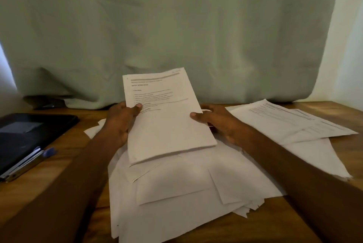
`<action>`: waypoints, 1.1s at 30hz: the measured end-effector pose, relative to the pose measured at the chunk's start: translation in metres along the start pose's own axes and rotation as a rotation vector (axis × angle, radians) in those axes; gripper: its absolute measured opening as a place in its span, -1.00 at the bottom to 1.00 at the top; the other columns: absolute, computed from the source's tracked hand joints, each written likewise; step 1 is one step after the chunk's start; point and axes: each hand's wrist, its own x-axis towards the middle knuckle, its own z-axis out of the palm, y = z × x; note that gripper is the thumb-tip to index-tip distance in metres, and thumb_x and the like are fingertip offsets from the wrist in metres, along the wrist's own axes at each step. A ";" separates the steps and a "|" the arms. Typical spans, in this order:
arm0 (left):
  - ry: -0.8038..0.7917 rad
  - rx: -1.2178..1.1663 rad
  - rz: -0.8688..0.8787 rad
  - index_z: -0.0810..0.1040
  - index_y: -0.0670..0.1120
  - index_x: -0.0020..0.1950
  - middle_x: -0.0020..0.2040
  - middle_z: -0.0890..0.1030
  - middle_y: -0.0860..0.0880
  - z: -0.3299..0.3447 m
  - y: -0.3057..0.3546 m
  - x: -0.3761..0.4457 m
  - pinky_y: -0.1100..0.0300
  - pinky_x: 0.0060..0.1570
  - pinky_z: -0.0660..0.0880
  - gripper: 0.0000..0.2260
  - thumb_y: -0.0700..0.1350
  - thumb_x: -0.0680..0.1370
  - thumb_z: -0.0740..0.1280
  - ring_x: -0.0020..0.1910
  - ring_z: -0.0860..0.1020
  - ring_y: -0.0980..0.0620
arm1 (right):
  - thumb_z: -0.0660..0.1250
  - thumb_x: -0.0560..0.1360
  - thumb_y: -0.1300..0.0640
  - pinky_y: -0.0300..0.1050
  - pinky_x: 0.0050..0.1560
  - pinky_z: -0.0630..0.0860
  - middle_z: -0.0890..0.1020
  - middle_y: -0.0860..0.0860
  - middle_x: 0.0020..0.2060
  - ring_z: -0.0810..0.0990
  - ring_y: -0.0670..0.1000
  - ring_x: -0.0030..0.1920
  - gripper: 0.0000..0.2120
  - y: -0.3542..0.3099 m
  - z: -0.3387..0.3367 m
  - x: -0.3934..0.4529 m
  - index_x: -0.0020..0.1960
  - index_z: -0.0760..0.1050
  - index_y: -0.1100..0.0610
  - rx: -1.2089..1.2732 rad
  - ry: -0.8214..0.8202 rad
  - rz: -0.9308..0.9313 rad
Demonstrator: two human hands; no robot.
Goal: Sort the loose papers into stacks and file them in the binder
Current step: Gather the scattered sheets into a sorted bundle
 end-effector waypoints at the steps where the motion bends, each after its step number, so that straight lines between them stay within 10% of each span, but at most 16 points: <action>1: -0.045 -0.003 -0.005 0.61 -0.12 0.28 0.16 0.70 -0.05 0.008 -0.003 -0.004 0.14 -0.05 0.63 -0.77 -0.14 0.63 0.39 0.10 0.68 -0.05 | 0.52 0.49 0.20 0.08 0.17 0.63 0.72 0.12 0.12 0.70 0.16 0.14 -0.59 0.001 -0.007 -0.001 0.30 0.55 0.20 0.065 -0.001 0.008; 5: -0.116 0.515 0.237 0.64 0.03 0.18 0.11 0.71 0.02 0.030 -0.016 -0.011 0.02 0.08 0.58 -0.64 0.22 0.68 0.17 0.12 0.67 -0.04 | 0.50 0.46 0.35 0.09 0.11 0.63 0.70 0.21 0.07 0.69 0.22 0.05 -0.70 -0.002 -0.046 0.010 0.18 0.61 0.32 0.011 0.398 0.005; 8: -0.376 1.163 0.296 0.38 0.18 0.49 0.41 0.51 0.14 0.031 -0.030 -0.018 0.01 0.30 0.44 -0.41 0.43 0.55 0.21 0.35 0.51 -0.02 | 0.48 0.44 0.26 -0.05 0.09 0.54 0.65 0.19 0.15 0.63 0.23 0.17 -0.63 0.002 -0.085 0.012 0.23 0.57 0.23 -0.313 0.765 0.044; 15: -0.369 1.493 0.375 0.48 0.23 0.36 0.32 0.55 0.21 0.033 -0.030 -0.020 -0.01 0.29 0.40 -0.38 0.54 0.42 0.24 0.30 0.50 0.07 | 0.41 0.51 0.15 0.19 0.28 0.45 0.51 0.23 0.31 0.51 0.32 0.31 -0.53 0.018 -0.150 -0.019 0.37 0.36 0.19 -0.807 1.003 0.316; 19: -0.264 1.351 0.572 0.69 0.18 -0.03 -0.10 0.66 0.21 0.037 -0.021 -0.031 0.13 -0.08 0.52 -0.72 0.34 0.50 0.36 -0.06 0.58 0.14 | 0.48 0.47 0.14 0.26 0.34 0.37 0.34 0.27 0.38 0.41 0.32 0.37 -0.34 0.015 -0.139 -0.016 0.45 0.25 0.23 -1.013 0.952 0.279; 24: 0.008 0.955 0.774 0.69 0.03 -0.03 -0.12 0.70 0.08 0.033 -0.008 -0.018 0.08 -0.10 0.56 -0.85 0.03 0.62 0.36 -0.13 0.62 0.03 | 0.39 0.49 0.20 0.02 0.16 0.45 0.47 0.19 0.24 0.54 0.26 0.20 -0.54 -0.001 -0.097 0.000 0.36 0.44 0.16 -0.954 0.738 -0.164; 28: 0.274 0.384 0.532 0.64 -0.02 -0.05 -0.14 0.65 0.08 0.021 0.013 -0.010 0.24 -0.10 0.48 -0.87 -0.06 0.65 0.34 -0.14 0.57 0.10 | 0.33 0.62 0.09 -0.07 0.23 0.42 0.58 0.08 0.28 0.55 0.12 0.27 -0.65 -0.005 -0.055 0.002 0.39 0.47 0.11 -0.680 0.632 -0.396; 33: 0.062 -0.021 0.191 0.68 0.01 0.02 0.03 0.73 -0.02 0.015 0.010 -0.006 0.04 0.11 0.61 -0.91 -0.07 0.64 0.37 0.02 0.66 -0.02 | 0.30 0.63 -0.15 -0.06 0.20 0.53 0.67 -0.15 0.17 0.67 -0.15 0.08 -0.55 -0.011 -0.010 -0.009 0.43 0.46 0.04 -0.239 0.307 -0.290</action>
